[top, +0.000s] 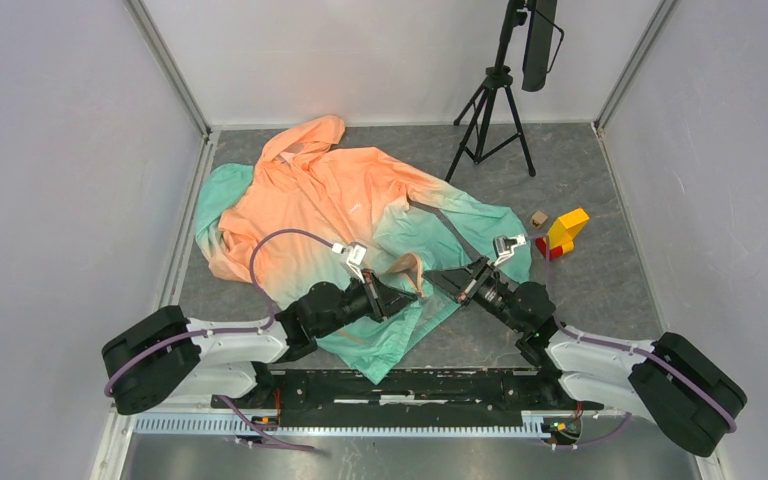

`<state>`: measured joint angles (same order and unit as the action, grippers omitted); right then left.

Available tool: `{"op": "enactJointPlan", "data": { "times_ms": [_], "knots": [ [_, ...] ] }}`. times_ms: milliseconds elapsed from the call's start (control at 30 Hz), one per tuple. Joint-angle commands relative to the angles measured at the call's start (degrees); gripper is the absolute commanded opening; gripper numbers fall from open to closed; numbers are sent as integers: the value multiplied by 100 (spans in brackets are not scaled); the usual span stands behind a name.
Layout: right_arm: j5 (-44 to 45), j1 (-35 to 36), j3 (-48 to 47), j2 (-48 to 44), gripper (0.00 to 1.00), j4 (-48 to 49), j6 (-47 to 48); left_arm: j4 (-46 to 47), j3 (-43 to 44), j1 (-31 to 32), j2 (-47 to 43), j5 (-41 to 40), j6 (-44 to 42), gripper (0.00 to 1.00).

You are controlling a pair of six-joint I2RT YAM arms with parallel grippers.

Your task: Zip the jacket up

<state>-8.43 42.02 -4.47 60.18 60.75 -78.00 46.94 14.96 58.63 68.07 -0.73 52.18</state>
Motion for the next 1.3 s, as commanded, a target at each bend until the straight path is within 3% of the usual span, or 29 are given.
{"op": "enactJointPlan", "data": {
  "times_ms": [0, 667, 767, 833, 967, 1100, 1200, 1267],
  "knots": [
    [414, 91, -35, -106, 0, -16, -240, 373, 18, 23, 35, -194, 87, 2],
    [653, 131, -46, 452, 0, 787, -502, 1225, -357, 31, 162, 257, 450, 2],
    [379, 29, -64, 500, 0, 786, -139, 780, -365, 32, -46, 103, 442, 2],
    [-36, -66, -340, 381, 0, -249, 542, -163, -275, 26, -282, -211, 422, 2],
    [-553, -82, -1199, 279, 0, -3349, 2833, -2134, -56, 32, -835, -762, 327, 2],
    [-659, -89, -1642, 244, 1, -5207, 4585, -3218, 103, 17, -1009, -916, 162, 2],
    [-524, -58, -2283, 586, 13, -6933, 5832, -3340, 71, 18, -985, -841, 168, 2],
    [-309, 35, -2554, 668, 30, -7599, 6298, -3320, 49, 23, -939, -809, 186, 2]
  ]
}}
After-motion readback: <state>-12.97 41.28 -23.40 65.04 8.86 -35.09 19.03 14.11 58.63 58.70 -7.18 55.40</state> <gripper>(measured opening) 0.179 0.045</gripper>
